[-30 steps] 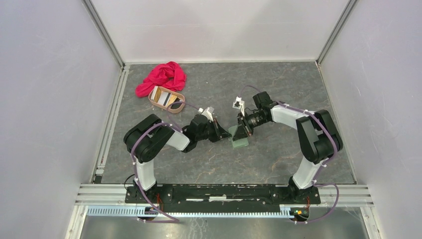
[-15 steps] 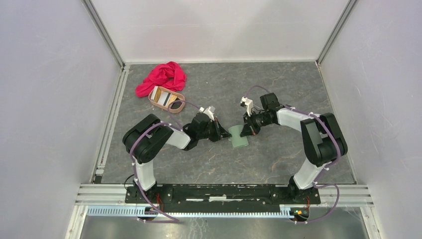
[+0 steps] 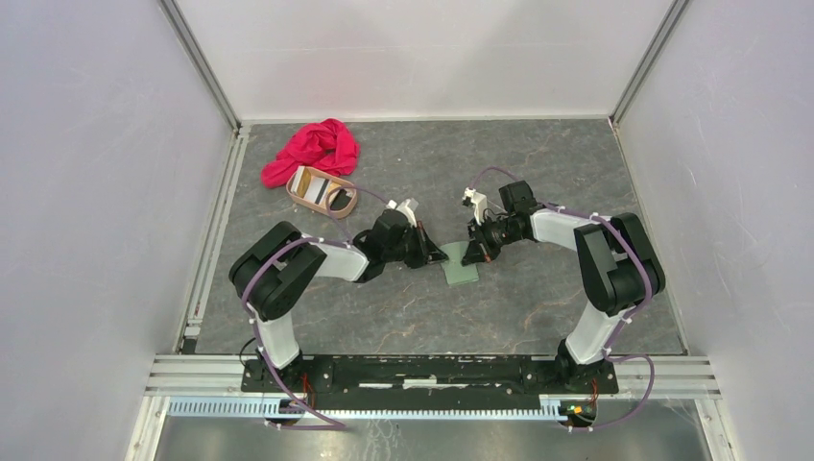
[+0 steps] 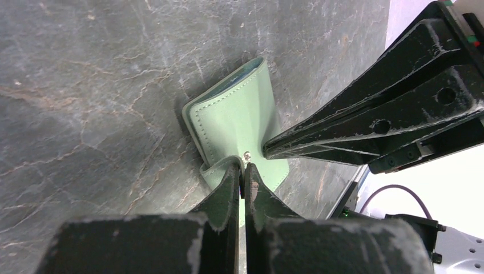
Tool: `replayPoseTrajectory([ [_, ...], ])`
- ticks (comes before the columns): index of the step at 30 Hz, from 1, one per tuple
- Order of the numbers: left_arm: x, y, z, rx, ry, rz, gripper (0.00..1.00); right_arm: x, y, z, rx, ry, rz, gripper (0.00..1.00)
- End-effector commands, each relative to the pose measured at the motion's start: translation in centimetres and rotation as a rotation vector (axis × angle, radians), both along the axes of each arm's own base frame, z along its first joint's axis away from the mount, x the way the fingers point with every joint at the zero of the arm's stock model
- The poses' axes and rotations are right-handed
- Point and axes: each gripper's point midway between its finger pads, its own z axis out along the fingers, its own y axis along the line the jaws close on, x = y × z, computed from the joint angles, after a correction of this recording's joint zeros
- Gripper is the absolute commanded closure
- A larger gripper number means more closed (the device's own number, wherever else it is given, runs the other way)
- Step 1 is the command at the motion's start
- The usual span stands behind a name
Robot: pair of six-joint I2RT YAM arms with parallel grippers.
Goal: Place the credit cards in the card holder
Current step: Close the card holder at the center of the board.
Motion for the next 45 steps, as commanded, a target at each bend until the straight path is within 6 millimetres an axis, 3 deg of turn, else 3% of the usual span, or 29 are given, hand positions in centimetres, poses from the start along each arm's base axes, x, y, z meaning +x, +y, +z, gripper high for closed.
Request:
replayPoseTrajectory([
  [1,0.7,-1.5,2.5,-0.007,-0.084,-0.054,0.97,0.2,-0.6,-2.0,-0.068,-0.003,-0.013,1.00],
  [11,0.8,-2.7,1.5,0.067,-0.072,-0.079,0.95,0.2,-0.7,-2.3,-0.076,0.004,-0.016,1.00],
  [20,0.7,-3.0,0.7,0.076,-0.053,-0.084,0.74,0.2,-0.7,-2.3,-0.074,0.008,-0.013,1.00],
  [25,0.8,-3.0,0.8,0.075,-0.054,-0.082,0.70,0.1,-0.6,-2.3,-0.072,0.009,-0.011,1.00],
  [35,0.8,-2.7,2.5,0.077,-0.103,-0.085,0.64,0.1,-0.6,-2.2,-0.067,0.009,-0.006,1.00],
  [45,1.3,-1.9,3.9,0.103,-0.143,-0.061,0.66,0.1,-0.5,-2.0,-0.062,0.005,-0.003,1.00],
])
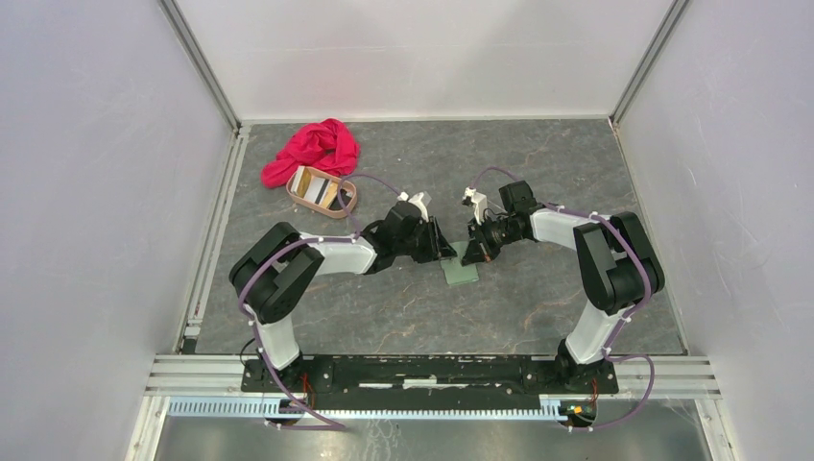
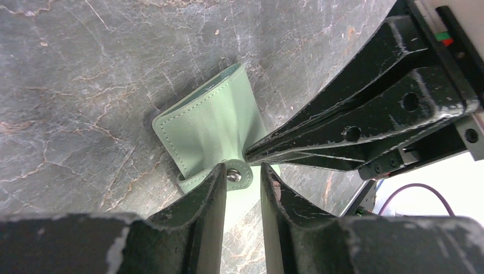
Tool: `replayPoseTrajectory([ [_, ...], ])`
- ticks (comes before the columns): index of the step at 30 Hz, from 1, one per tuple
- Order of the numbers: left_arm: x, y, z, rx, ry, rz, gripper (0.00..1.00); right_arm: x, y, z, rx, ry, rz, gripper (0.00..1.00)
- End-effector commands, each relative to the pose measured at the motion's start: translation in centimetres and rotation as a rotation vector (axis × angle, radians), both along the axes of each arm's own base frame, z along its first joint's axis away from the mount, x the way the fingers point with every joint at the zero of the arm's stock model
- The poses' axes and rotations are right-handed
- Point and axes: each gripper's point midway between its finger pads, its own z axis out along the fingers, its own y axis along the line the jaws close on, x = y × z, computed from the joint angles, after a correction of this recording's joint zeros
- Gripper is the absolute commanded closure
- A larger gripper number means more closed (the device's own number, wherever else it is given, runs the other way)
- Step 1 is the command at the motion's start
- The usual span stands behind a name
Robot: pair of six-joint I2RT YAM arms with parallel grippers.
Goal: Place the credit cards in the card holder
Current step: Close the card holder at the center of the board.
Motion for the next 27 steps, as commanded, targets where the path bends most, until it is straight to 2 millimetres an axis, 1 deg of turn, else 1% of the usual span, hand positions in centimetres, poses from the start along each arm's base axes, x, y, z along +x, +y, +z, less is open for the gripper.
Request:
replayPoseTrajectory([
  [1,1.0,0.0,2.9,0.007,-0.113,-0.011,0.66,0.1,-0.6,-1.9,-0.069,-0.009,0.005,1.00],
  [5,0.9,0.1,2.6,0.020,-0.108,-0.021,0.66,0.1,-0.5,-1.9,-0.064,-0.007,0.007,0.99],
  [9,0.6,0.1,1.9,0.028,-0.093,-0.034,0.73,0.0,-0.4,-1.7,-0.053,-0.004,0.012,0.99],
  [12,0.7,0.0,1.9,0.026,-0.093,-0.034,0.75,-0.1,-0.3,-1.7,-0.050,-0.003,0.013,0.99],
  [18,0.9,0.0,2.5,0.029,-0.105,-0.033,0.77,0.0,-0.3,-1.6,-0.047,-0.002,0.013,0.99],
  [27,0.8,-0.1,1.8,0.031,-0.082,-0.037,0.79,0.0,-0.2,-1.6,-0.045,-0.001,0.015,0.99],
])
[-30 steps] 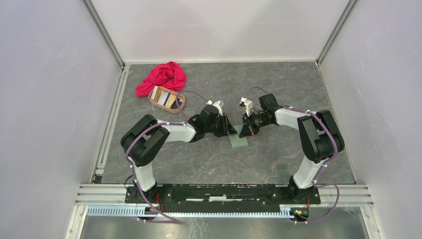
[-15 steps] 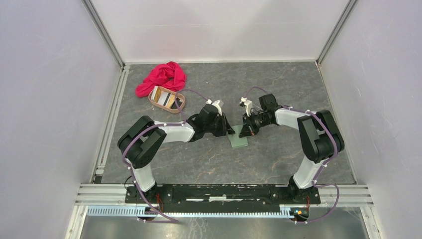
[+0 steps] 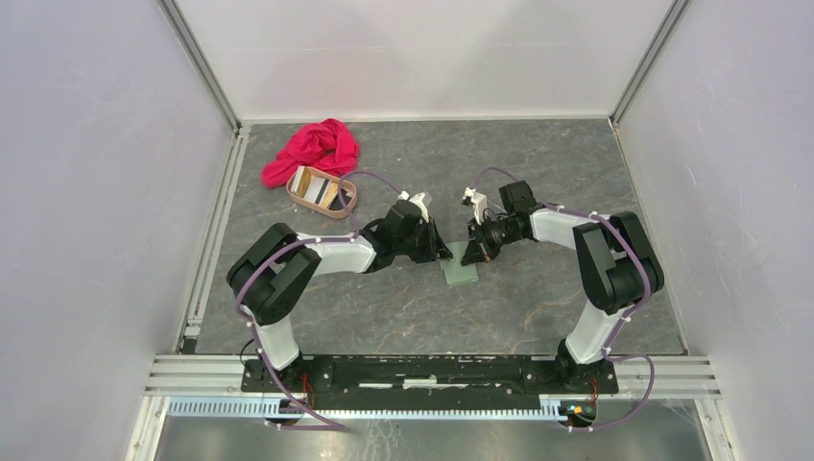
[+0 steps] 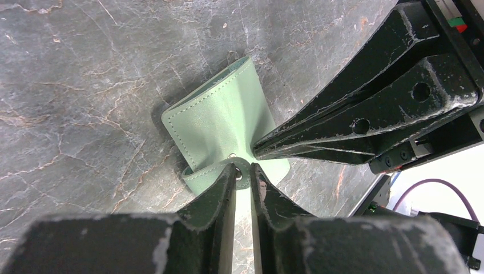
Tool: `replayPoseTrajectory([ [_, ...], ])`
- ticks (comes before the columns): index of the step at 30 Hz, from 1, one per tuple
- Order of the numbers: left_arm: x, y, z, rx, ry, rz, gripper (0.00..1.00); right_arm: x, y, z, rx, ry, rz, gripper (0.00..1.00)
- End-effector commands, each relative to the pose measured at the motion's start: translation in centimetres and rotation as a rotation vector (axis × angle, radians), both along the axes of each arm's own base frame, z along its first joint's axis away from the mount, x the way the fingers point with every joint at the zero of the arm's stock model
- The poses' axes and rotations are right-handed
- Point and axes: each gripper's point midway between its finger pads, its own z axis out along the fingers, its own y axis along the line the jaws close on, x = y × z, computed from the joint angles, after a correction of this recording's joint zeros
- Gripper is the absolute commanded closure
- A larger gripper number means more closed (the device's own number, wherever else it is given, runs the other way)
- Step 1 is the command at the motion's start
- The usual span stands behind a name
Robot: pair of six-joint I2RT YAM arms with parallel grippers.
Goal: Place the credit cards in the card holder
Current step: Close the card holder at the center of the board.
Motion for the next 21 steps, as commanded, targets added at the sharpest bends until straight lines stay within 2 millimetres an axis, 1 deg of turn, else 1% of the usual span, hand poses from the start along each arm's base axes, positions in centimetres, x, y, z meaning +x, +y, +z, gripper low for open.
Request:
replayPoseTrajectory([
  [1,0.9,-0.8,1.5,-0.016,-0.061,-0.021,0.79,0.1,-0.3,-1.6,-0.050,-0.003,0.013,0.99],
  [6,0.8,-0.9,0.8,-0.008,-0.046,-0.022,0.80,-0.1,-0.3,-1.7,-0.046,0.007,0.016,0.99],
  [15,0.9,-1.4,0.1,-0.006,-0.030,-0.025,0.82,-0.1,-0.2,-1.6,-0.037,0.011,0.018,0.99],
  [21,0.8,-1.2,-0.4,0.011,-0.023,-0.021,0.82,-0.3,-0.1,-1.6,-0.035,0.017,0.018,0.99],
])
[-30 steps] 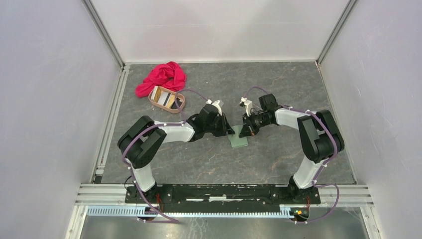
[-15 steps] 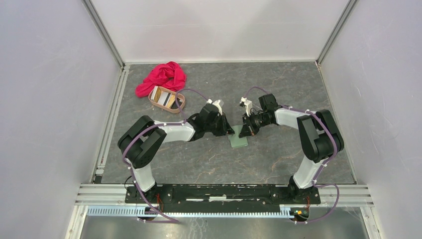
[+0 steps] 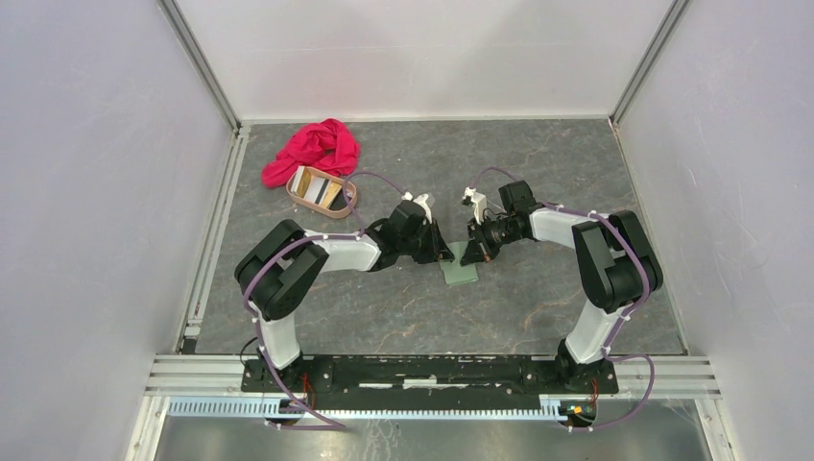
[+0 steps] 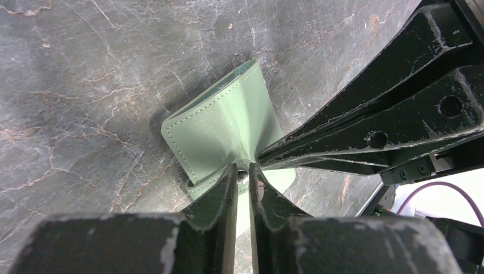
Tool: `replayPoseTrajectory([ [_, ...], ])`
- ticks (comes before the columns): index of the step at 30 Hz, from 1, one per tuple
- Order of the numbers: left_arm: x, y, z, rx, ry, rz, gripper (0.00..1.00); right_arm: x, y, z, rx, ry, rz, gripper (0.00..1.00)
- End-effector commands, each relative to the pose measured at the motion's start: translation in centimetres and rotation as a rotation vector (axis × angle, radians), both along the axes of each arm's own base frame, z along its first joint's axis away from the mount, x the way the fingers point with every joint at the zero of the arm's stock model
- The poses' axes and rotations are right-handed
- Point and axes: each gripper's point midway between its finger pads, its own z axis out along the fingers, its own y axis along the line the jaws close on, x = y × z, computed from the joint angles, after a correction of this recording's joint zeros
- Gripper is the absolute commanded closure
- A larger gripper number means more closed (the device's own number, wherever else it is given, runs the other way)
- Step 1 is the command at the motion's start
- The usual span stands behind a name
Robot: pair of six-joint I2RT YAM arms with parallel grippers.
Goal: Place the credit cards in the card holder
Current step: Close the card holder at the center of the board.
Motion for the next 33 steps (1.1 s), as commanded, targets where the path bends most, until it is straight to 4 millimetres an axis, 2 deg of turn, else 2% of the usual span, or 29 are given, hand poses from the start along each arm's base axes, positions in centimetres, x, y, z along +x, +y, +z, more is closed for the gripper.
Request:
replayPoseTrajectory([
  [1,0.6,-0.6,0.6,0.002,-0.041,-0.012,0.82,-0.2,-0.3,-1.6,-0.047,0.007,0.012,0.99],
  [7,0.5,-0.4,0.4,0.046,-0.054,-0.020,0.82,-0.3,-0.1,-1.3,-0.032,0.007,0.019,0.99],
  [12,0.2,-0.5,-0.1,0.083,-0.061,-0.032,0.83,-0.3,0.5,-0.1,0.025,-0.005,0.032,0.98],
  [20,-0.1,-0.5,0.0,0.140,-0.086,-0.042,0.83,-0.6,0.7,0.1,0.054,0.012,0.040,0.98],
  [33,-0.4,0.5,-1.4,0.270,-0.097,-0.049,0.84,-0.4,0.6,3.5,0.181,-0.079,0.085,0.98],
])
